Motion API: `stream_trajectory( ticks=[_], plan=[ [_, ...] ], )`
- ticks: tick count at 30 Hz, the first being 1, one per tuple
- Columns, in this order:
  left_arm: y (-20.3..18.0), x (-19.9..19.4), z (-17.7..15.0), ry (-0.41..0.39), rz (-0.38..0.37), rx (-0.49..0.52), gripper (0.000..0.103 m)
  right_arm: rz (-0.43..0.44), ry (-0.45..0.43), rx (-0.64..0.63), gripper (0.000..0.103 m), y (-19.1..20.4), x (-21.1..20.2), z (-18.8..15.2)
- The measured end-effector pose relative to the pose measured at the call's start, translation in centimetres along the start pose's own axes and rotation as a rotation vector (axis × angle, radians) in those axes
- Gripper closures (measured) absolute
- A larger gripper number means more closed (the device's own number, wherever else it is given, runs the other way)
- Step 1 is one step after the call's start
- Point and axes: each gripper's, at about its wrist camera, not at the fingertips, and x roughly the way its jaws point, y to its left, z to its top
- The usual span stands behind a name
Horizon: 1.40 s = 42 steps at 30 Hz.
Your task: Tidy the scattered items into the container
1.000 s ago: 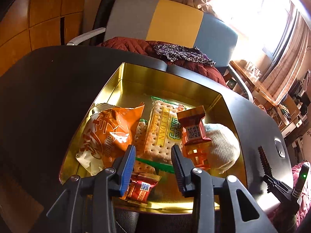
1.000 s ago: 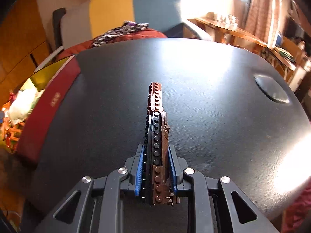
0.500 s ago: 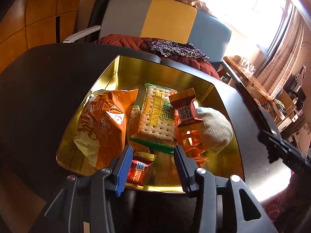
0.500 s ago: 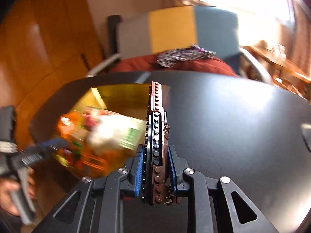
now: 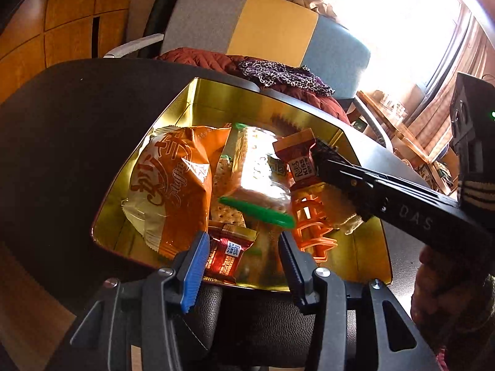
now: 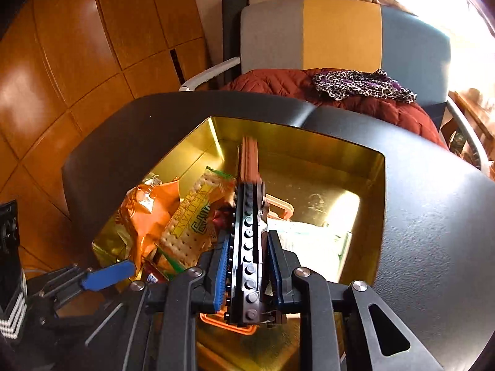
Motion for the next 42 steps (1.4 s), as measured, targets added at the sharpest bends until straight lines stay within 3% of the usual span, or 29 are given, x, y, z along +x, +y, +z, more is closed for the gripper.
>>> stream_trajectory(
  ticks=[6, 10, 22, 33, 37, 40, 42],
  plan=[
    [-0.1, 0.2, 0.1, -0.001, -0.001, 0.003, 0.054, 0.003, 0.002, 0.018, 0.074, -1.1, 0.6, -0.4],
    [-0.4, 0.2, -0.1, -0.003, 0.016, 0.019, 0.054, 0.018, -0.007, 0.039, 0.065, -1.6, 0.0, -0.8],
    [-1.8, 0.0, -0.5, 0.009, 0.011, 0.052, 0.053, 0.019, -0.043, 0.068, 0.065, -2.4, -1.9, -1.7],
    [-4.4, -0.4, -0.8, 0.007, 0.011, 0.117, 0.052, -0.076, -0.079, 0.107, 0.065, -4.5, -3.9, -3.4],
    [-5.6, -0.7, -0.7, -0.023, 0.086, 0.142, 0.047, -0.151, -0.079, 0.135, 0.064, -5.7, -4.6, -4.2],
    [-6.5, -0.9, -0.6, -0.046, 0.153, 0.157, 0.047, -0.236, -0.078, 0.13, 0.055, -5.8, -5.3, -4.6],
    [-6.8, -1.0, -0.7, -0.059, 0.242, 0.163, 0.047, -0.281, -0.088, 0.13, 0.046, -5.4, -5.8, -4.8]
  ],
)
